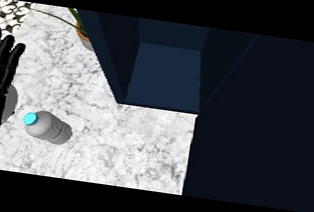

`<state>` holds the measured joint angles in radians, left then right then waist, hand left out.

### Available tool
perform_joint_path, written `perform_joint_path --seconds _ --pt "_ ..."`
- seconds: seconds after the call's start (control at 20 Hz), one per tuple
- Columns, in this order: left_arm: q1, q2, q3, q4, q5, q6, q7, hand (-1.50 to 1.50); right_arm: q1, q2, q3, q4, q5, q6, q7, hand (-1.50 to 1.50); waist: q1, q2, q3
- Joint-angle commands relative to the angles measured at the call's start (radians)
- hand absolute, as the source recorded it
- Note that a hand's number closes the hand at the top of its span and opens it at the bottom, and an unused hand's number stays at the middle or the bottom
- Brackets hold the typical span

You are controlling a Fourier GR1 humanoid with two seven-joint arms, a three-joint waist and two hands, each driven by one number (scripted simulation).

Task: Pick up the bottled water, place it into the cabinet and close the cabinet

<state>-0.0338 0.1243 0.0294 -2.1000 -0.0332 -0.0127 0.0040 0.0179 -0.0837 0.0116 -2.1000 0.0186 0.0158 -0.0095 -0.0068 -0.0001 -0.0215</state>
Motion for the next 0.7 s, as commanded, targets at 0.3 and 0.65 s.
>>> perform_joint_path --seconds 0.3,0.65 --pt "0.132 -0.121 0.153 -0.027 0.068 0.298 0.086 -1.5 0.131 0.001 0.118 -0.121 -0.119 0.12 0.06 -1.5 0.024 -0.004 0.019" --pt "0.231 -0.124 0.033 -0.348 -0.017 0.436 0.345 -1.5 0.215 0.033 0.258 -0.294 -0.057 0.083 0.168 -1.5 0.009 -0.004 0.022"
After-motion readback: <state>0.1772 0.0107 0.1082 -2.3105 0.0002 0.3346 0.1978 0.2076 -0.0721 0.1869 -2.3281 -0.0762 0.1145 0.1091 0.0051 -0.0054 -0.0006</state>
